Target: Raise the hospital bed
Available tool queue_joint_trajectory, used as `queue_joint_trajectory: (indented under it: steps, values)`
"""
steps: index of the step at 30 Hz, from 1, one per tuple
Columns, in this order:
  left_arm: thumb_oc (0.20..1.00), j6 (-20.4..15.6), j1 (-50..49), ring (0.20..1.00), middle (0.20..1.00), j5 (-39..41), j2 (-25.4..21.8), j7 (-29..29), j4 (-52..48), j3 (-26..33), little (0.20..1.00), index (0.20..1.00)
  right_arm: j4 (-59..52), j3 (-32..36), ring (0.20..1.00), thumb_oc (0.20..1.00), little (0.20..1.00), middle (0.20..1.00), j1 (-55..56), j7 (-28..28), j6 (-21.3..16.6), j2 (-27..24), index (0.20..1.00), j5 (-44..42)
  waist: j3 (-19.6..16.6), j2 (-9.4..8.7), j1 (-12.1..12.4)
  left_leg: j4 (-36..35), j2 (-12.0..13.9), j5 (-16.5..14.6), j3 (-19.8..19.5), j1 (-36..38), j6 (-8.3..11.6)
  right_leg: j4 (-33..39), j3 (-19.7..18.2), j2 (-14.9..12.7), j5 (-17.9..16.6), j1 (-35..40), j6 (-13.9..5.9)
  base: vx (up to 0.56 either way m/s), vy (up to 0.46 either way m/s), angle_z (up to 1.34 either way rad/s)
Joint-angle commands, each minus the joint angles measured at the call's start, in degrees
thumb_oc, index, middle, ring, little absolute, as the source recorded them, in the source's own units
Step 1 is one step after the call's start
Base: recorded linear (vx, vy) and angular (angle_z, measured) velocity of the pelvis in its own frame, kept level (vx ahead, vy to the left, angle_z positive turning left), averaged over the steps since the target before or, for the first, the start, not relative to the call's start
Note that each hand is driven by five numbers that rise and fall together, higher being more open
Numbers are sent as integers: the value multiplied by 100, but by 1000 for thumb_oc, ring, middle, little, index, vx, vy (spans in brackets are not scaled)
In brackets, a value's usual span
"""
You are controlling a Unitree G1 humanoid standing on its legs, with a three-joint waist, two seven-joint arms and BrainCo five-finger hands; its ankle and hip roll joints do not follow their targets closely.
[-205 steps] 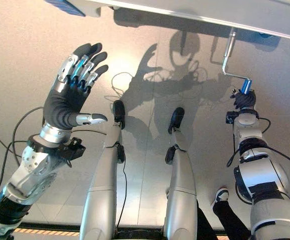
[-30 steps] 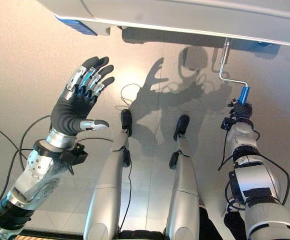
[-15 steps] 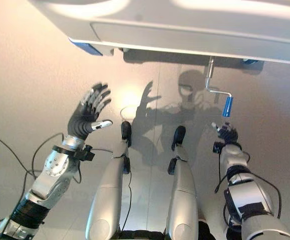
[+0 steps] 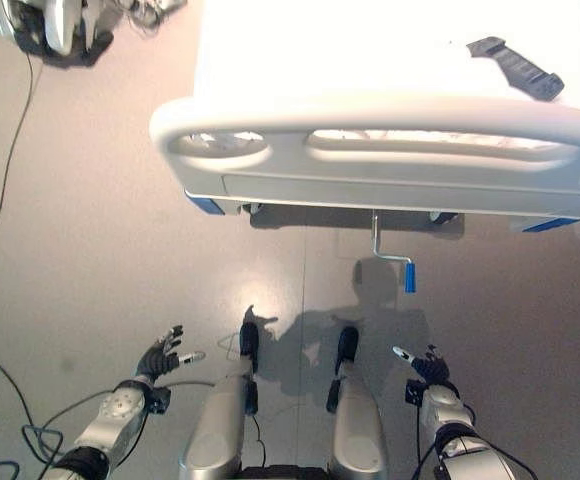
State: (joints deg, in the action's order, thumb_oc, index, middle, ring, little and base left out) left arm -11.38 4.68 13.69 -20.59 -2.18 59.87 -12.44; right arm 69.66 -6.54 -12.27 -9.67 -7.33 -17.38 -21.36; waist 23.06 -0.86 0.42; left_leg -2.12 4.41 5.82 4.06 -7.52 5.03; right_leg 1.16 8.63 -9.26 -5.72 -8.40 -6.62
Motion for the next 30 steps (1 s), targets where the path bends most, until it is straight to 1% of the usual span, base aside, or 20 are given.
queue_joint_trajectory:
  steps: [1, 4, 10, 11, 15, 21, 30]
  values:
    - [1000, -19, -38, 1000, 1000, -611, 47, 9, 215, 127, 1000, 1000, -114, -90, 1000, 1000, 1000, 1000, 364, 118, 98, -124, 1000, 630, -509, -18, -67, 151, 53, -36, -284, 97, 6, -414, 228, 74, 160, 136, -295, 60, 18, -11]
    - [1000, -21, -180, 1000, 1000, -968, 147, -31, 319, 124, 1000, 1000, -67, -94, 1000, 1000, 1000, 1000, 664, 194, 156, -65, 1000, 891, -925, -23, -135, 36, 73, -95, -250, 509, 13, -217, 238, 83, 155, 532, -325, 54, 25, -3]
    - [1000, 14, -168, 1000, 1000, -1023, 413, -53, 294, 75, 1000, 1000, 58, -45, 1000, 1000, 1000, 1000, 887, 262, 183, 112, 1000, 952, -1528, -1, -196, -239, 114, -239, -157, 1217, 2, -14, 210, 115, 249, 1153, -343, 41, 19, -2]
    - [1000, 15, -170, 1000, 1000, -1023, 413, -54, 294, 74, 1000, 1000, 57, -46, 1000, 1000, 1000, 1000, 889, 262, 184, 111, 1000, 952, -1525, -1, -196, -241, 115, -240, -156, 1223, 2, -11, 209, 116, 248, 1160, -343, 30, 24, -5]
    - [1000, 21, -239, 1000, 1000, -1210, 488, -28, 401, 19, 1000, 1000, -204, -171, 1000, 1000, 1000, 1000, 961, 264, 120, 127, 1000, 1109, -1698, 35, -234, -288, 124, -291, -120, 1376, -2, 101, 152, 130, 245, 1293, -345, -3, 24, -8]
    - [1000, 25, -318, 1000, 1000, -1217, 600, -82, 563, 112, 1000, 1000, -93, -131, 1000, 1000, 1000, 1000, 1033, 264, 86, 220, 1000, 1056, -1827, 31, -238, -288, 116, -357, -58, 1583, -13, 152, 109, 128, 297, 1518, -325, 1, 2, -4]
    - [1000, -2, -394, 1000, 1000, -1079, 684, -65, 645, 179, 1000, 1000, -30, -244, 1000, 1000, 1000, 1000, 1031, 313, 69, 273, 1000, 1089, -1882, -3, -191, -288, 135, -379, -62, 1650, -7, 224, 94, 153, 301, 1622, -309, 0, 0, 0]
